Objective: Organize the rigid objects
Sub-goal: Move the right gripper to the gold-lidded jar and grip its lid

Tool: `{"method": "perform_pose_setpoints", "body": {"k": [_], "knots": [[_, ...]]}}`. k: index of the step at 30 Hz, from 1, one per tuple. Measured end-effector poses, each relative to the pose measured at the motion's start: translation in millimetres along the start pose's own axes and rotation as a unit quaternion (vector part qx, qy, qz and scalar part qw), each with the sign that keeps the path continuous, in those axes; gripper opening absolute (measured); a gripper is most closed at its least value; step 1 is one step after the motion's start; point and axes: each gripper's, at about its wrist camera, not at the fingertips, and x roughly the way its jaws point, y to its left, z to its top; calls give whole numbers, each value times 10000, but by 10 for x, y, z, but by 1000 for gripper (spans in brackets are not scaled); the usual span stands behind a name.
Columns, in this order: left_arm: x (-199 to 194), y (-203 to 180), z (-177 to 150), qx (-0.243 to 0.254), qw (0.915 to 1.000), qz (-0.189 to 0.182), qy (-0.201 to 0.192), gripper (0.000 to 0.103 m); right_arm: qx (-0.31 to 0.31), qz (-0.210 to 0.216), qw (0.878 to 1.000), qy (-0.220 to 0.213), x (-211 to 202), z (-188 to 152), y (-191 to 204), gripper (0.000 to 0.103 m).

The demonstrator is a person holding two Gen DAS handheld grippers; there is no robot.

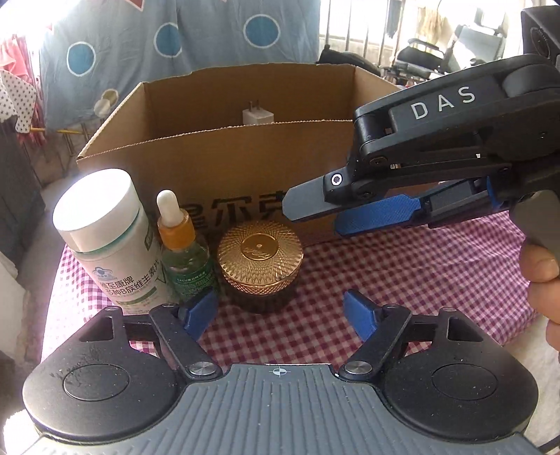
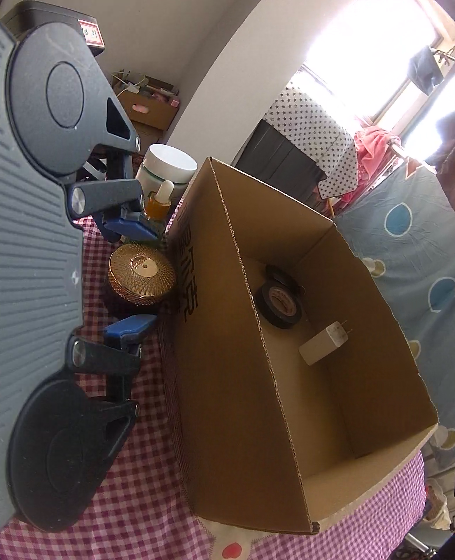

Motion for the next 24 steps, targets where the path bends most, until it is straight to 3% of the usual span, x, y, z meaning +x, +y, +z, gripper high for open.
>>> {"method": "perform_pose_setpoints", "body": {"k": [6,18,24], "knots": [[64,17,29,12,10000,-85,33,78,-85,-69,9996,275,227,39,-44,50],[112,-91,60,194,9997,-114,-7,79,-169,69,9974,695,323,104,-65,50],[92,-175,56,255,9995,-163,48,79,-259,-80,9971,718,266,108,-49,51]]}}
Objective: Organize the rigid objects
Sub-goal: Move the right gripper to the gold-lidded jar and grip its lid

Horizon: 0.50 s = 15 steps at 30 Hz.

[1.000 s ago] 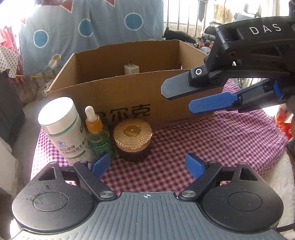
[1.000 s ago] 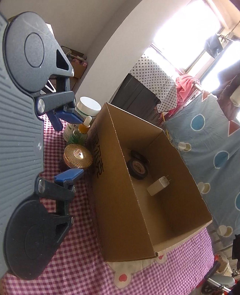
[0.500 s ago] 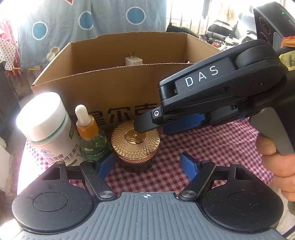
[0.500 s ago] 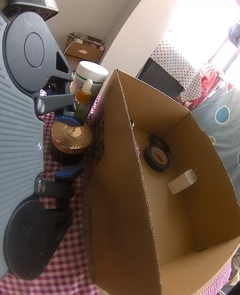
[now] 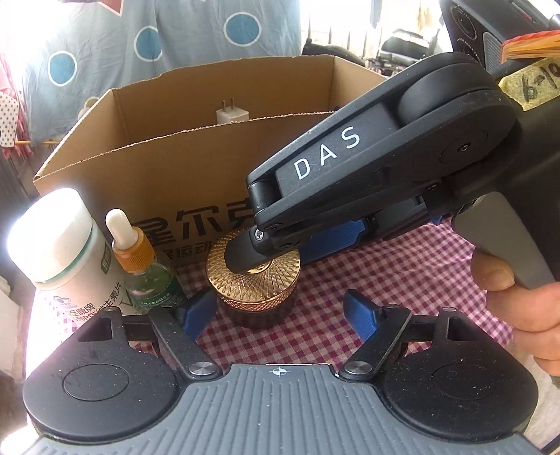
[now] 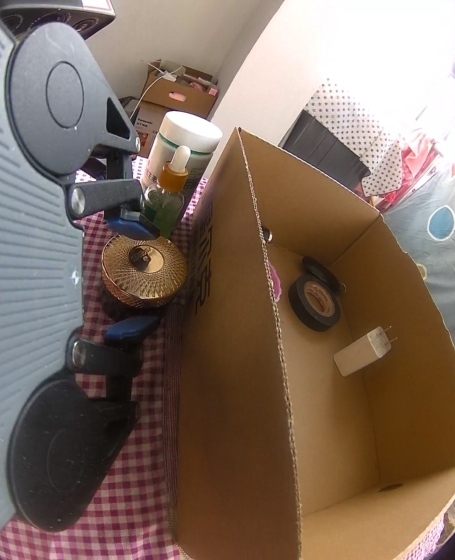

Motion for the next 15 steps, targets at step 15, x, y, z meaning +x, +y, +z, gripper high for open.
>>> {"method": "perform_pose_setpoints", "body": {"k": [15], "knots": [[-34,-340,28,112,9979,-630,134,79,354,-223,9988,-245,-418,-243,-264,51]]}}
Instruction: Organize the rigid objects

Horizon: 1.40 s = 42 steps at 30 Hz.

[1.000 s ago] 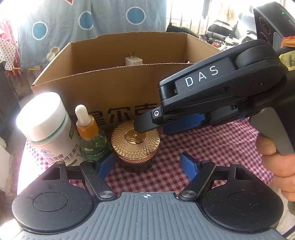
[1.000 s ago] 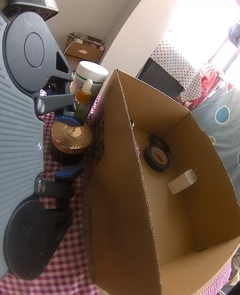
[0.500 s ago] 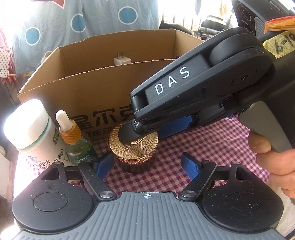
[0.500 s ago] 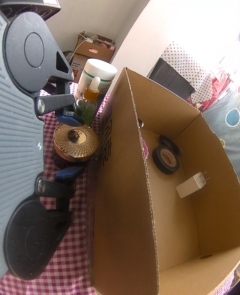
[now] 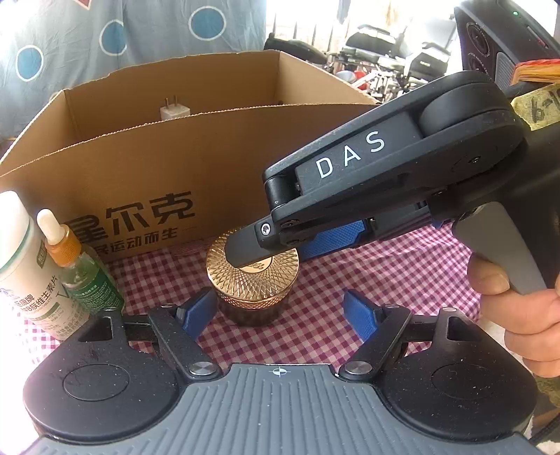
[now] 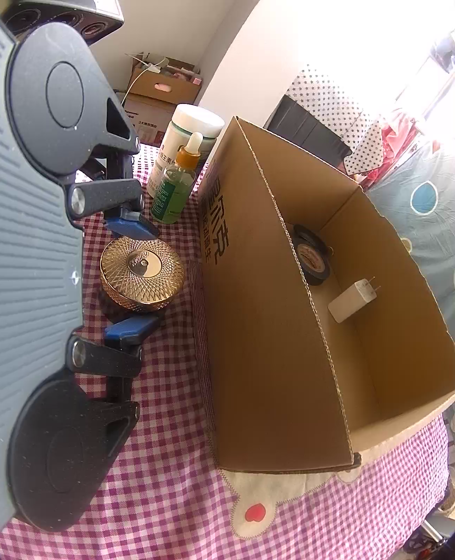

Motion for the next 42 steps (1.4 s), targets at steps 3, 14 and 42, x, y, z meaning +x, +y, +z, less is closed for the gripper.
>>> {"method": "perform_pose_setpoints", "body": {"k": [3,14,42], "knots": [[1,-88,-3,93,9999,-56,27,79,93,1,9999,-71,-76,-41,-76,51],[35,-312,10,293,9993,-181,109,79,251,-50,9995,-184,-223,-109,-211,51],[20,-398,-30,348,9979,-539,-7,79,126,-318,9990,-279,-294,-109,-219,53]]}}
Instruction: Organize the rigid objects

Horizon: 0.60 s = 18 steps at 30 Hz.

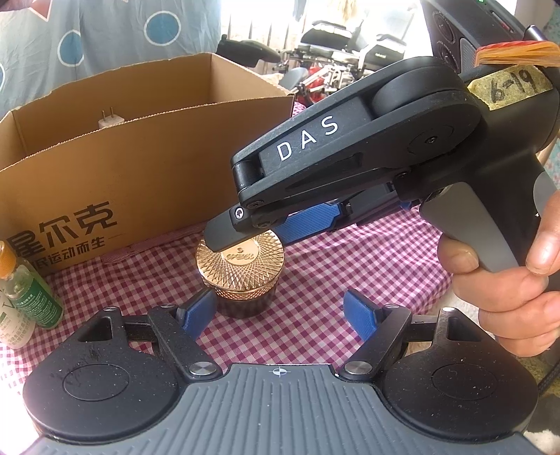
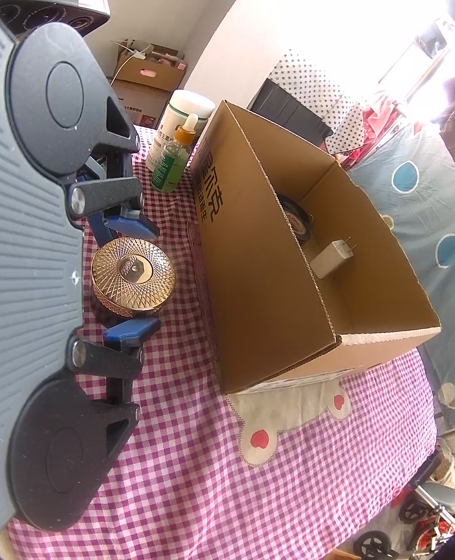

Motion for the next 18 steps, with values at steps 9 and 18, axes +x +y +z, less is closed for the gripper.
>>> {"method": "perform_pose_setpoints", "body": {"k": [9,18], "knots": [[-1,24,-1,39,10000,-28,-10,79,3,3,10000,-13,-22,-7,-7,53],[10,41,14,310,9990,267,-179,80,89,-22,9999,-67,-48,-20,-32,52]]}}
